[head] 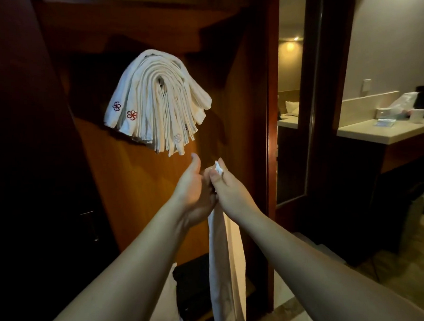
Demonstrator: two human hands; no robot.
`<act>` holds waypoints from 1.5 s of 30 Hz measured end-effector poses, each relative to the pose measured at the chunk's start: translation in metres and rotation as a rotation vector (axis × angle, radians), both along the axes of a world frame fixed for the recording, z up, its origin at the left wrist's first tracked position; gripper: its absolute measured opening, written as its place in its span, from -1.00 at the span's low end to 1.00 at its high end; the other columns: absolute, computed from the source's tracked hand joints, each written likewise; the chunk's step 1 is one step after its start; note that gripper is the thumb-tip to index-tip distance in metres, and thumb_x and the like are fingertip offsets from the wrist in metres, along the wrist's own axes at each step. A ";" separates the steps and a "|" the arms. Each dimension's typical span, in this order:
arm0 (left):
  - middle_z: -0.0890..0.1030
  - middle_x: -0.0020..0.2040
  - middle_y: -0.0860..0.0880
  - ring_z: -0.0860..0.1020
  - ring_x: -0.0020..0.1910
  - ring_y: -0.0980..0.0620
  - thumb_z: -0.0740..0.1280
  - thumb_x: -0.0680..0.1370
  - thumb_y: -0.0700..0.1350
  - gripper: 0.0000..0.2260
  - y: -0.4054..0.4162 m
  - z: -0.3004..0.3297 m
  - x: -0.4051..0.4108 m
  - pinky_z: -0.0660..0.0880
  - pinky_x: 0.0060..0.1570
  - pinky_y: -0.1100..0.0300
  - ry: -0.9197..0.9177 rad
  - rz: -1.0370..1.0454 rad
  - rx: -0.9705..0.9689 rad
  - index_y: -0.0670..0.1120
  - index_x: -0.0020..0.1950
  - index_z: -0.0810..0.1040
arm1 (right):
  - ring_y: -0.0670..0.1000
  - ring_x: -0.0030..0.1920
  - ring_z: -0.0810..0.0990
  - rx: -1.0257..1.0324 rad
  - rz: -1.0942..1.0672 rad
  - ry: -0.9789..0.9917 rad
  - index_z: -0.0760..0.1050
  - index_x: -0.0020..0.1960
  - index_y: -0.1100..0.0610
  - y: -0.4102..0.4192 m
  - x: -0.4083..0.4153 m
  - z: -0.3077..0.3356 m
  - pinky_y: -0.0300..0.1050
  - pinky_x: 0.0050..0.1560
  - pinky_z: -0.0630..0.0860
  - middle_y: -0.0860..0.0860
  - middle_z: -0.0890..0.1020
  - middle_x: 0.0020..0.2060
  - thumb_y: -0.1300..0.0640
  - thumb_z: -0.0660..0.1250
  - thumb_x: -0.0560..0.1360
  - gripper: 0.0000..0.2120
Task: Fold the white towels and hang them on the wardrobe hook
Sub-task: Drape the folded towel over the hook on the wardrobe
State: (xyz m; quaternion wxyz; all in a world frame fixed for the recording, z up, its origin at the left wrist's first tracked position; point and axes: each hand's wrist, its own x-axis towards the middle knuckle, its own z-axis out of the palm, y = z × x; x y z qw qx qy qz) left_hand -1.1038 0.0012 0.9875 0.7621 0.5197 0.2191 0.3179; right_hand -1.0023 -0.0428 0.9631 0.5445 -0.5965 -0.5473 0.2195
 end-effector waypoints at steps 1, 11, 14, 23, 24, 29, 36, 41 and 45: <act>0.64 0.21 -0.23 0.53 0.33 -0.15 -0.07 0.63 0.34 -0.33 0.000 0.003 -0.001 0.34 0.44 -0.04 -0.011 -0.010 0.003 -0.18 0.26 0.53 | 0.02 0.55 0.27 -0.002 0.005 -0.016 -0.03 0.65 -0.01 0.001 0.000 0.002 -0.23 0.35 0.26 0.01 0.26 0.57 -0.12 0.03 0.70 -0.43; 0.53 0.35 -0.18 0.41 0.43 -0.11 -0.14 0.64 0.33 -0.31 0.003 0.017 -0.013 0.22 0.51 -0.04 0.063 -0.067 0.107 -0.14 0.47 0.38 | -0.06 0.50 0.30 0.015 0.001 -0.159 -0.02 0.65 0.05 0.002 -0.001 0.011 -0.59 0.13 0.18 0.04 0.31 0.55 0.03 0.04 0.73 -0.47; 0.54 0.35 -0.20 0.43 0.42 -0.11 -0.11 0.65 0.33 -0.32 0.008 0.021 -0.016 0.21 0.51 -0.08 0.114 -0.103 0.156 -0.14 0.46 0.39 | -0.05 0.40 0.42 0.029 -0.028 -0.232 0.01 0.65 0.07 0.005 -0.001 0.011 -0.71 -0.13 0.25 0.08 0.44 0.46 0.07 0.09 0.71 -0.46; 0.43 0.47 -0.15 0.33 0.50 -0.05 -0.13 0.66 0.30 -0.32 0.036 0.014 -0.030 0.15 0.53 -0.02 0.217 -0.010 0.291 -0.15 0.51 0.38 | -0.07 0.51 0.29 0.053 0.017 -0.284 0.18 0.60 0.08 0.016 -0.004 0.012 -0.51 0.26 0.16 0.00 0.35 0.53 0.01 0.03 0.73 -0.54; 0.48 0.44 -0.14 0.37 0.46 -0.04 -0.11 0.67 0.28 -0.36 0.037 0.015 -0.032 0.18 0.48 -0.02 0.238 0.060 0.314 -0.10 0.43 0.48 | -0.06 0.51 0.31 0.054 0.026 -0.272 0.24 0.58 0.07 0.017 -0.003 0.016 -0.38 0.33 0.17 0.00 0.37 0.52 -0.01 0.03 0.73 -0.55; 0.46 0.43 -0.03 0.42 0.40 -0.01 0.29 0.63 0.08 -0.53 0.046 0.025 -0.047 0.38 0.32 0.11 0.409 0.386 0.666 -0.04 0.51 0.37 | -0.16 0.14 0.52 0.057 0.088 -0.267 0.50 0.38 0.00 0.024 -0.001 0.034 -0.25 0.06 0.37 -0.05 0.61 0.20 -0.03 0.07 0.72 -0.65; 0.65 0.02 -0.05 0.64 0.02 0.00 0.49 0.49 -0.07 -0.74 0.061 0.045 -0.074 0.60 0.00 0.13 0.500 0.336 0.875 -0.04 0.14 0.56 | -0.02 0.07 0.62 0.089 0.133 -0.221 0.54 0.31 -0.02 0.033 -0.001 0.046 -0.04 0.15 0.52 -0.05 0.66 0.04 -0.12 0.10 0.69 -0.65; 0.65 -0.18 -0.01 0.64 -0.24 0.15 0.51 0.48 -0.15 -0.76 0.056 0.047 -0.089 0.52 -0.26 0.34 0.561 0.215 0.819 -0.21 0.05 0.54 | -0.04 0.07 0.63 0.120 0.182 -0.046 0.52 0.29 -0.05 0.035 0.007 0.049 -0.07 0.07 0.58 -0.05 0.64 0.07 -0.11 0.08 0.70 -0.68; 0.68 -0.12 -0.02 0.66 -0.15 0.05 0.45 0.50 -0.17 -0.82 0.050 0.051 -0.105 0.56 -0.17 0.25 0.576 -0.008 0.738 -0.16 0.06 0.54 | -0.02 0.06 0.63 0.124 0.181 -0.020 0.54 0.26 -0.04 0.037 0.012 0.047 -0.12 -0.01 0.57 -0.05 0.64 0.04 -0.14 0.09 0.69 -0.66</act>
